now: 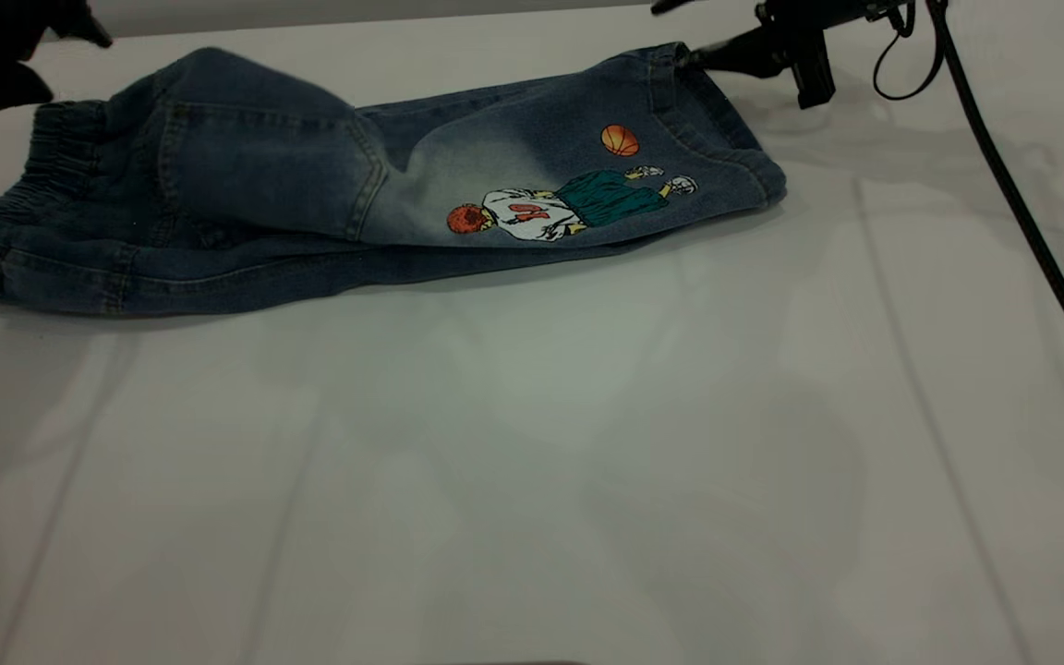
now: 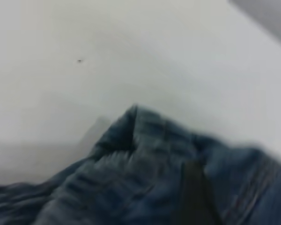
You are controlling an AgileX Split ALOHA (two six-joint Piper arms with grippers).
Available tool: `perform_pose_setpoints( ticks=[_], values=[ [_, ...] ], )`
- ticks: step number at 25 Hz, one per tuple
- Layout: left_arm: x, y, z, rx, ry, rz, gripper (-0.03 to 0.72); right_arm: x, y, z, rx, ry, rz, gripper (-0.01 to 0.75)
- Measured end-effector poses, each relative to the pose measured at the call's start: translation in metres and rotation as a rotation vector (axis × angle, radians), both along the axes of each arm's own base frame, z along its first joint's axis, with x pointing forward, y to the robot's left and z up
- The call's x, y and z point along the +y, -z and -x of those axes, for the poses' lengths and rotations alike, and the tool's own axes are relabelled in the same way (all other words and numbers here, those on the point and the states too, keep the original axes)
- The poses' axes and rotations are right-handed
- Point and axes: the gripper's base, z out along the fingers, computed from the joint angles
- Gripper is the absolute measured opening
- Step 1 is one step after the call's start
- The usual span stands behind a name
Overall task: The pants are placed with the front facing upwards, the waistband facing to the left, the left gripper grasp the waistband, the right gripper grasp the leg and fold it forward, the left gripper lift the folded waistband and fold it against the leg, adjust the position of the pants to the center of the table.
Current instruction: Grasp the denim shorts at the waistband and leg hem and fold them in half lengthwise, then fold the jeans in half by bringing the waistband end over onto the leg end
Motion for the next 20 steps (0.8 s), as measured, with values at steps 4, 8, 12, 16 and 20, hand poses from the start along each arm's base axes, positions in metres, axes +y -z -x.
perform_pose_setpoints(
  ticks=[4, 8, 12, 16, 20],
  values=[
    [0.004, -0.013, 0.015, 0.144, 0.104, -0.15, 0.43, 0.002, 0.002, 0.007, 0.005, -0.093, 0.027, 0.296],
    [0.007, -0.027, 0.031, 0.278, 0.163, -0.231, 0.43, 0.004, 0.003, 0.012, 0.01, -0.166, 0.034, 0.296],
    [0.018, -0.036, 0.048, 0.412, 0.185, -0.271, 0.43, 0.006, 0.002, 0.014, -0.005, -0.203, 0.034, 0.296],
    [0.038, -0.033, 0.058, 0.521, 0.168, -0.277, 0.43, 0.006, 0.002, 0.014, -0.016, -0.212, 0.037, 0.296],
    [0.056, -0.031, 0.061, 0.54, 0.125, -0.244, 0.43, 0.006, 0.002, 0.015, -0.022, -0.218, 0.041, 0.296]
  ],
)
